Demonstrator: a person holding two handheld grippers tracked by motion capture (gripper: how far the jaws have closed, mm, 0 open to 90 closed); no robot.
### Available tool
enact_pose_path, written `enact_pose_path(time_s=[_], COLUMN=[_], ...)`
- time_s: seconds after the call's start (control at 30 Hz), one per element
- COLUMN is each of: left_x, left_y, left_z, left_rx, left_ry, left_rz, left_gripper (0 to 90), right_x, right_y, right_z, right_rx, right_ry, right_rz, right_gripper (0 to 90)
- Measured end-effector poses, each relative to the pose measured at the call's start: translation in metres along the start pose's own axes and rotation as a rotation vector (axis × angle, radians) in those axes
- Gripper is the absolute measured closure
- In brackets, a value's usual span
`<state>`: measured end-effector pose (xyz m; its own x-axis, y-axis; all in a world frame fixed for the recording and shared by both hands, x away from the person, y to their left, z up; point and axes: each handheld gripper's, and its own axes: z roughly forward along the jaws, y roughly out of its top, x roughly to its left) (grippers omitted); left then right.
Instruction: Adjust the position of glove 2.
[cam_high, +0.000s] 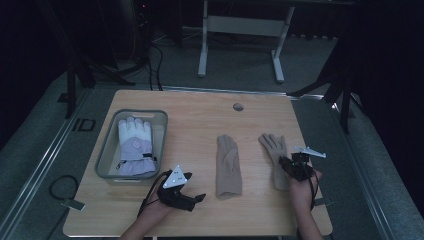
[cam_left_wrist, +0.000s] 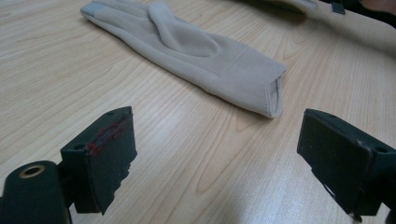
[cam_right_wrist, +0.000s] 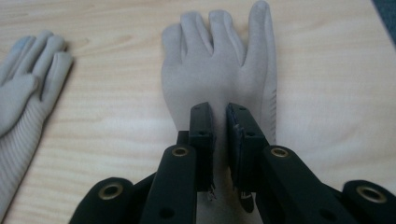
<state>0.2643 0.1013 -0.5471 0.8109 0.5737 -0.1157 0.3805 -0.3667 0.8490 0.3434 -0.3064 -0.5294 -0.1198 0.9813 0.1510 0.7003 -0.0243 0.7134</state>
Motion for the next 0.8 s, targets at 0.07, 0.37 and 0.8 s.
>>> enact_pose_path(time_s=[0.07, 0.37, 0.8], left_x=[0.000, 0.000, 0.000], left_y=[0.000, 0.000, -0.001], left_z=[0.000, 0.000, 0.001], left_rx=[0.001, 0.000, 0.004], left_ry=[0.001, 0.000, -0.003], left_rz=[0.002, -0.002, -0.003], left_gripper=[11.7, 11.7, 11.7], right_x=[0.002, 0.005, -0.020], right_y=[-0.006, -0.014, 0.007], right_z=[0.002, 0.009, -0.009], right_rx=[0.011, 0.043, -0.045], right_ry=[-0.006, 0.014, 0.140], right_rz=[-0.001, -0.015, -0.255], right_gripper=[80.3, 68.8, 58.9])
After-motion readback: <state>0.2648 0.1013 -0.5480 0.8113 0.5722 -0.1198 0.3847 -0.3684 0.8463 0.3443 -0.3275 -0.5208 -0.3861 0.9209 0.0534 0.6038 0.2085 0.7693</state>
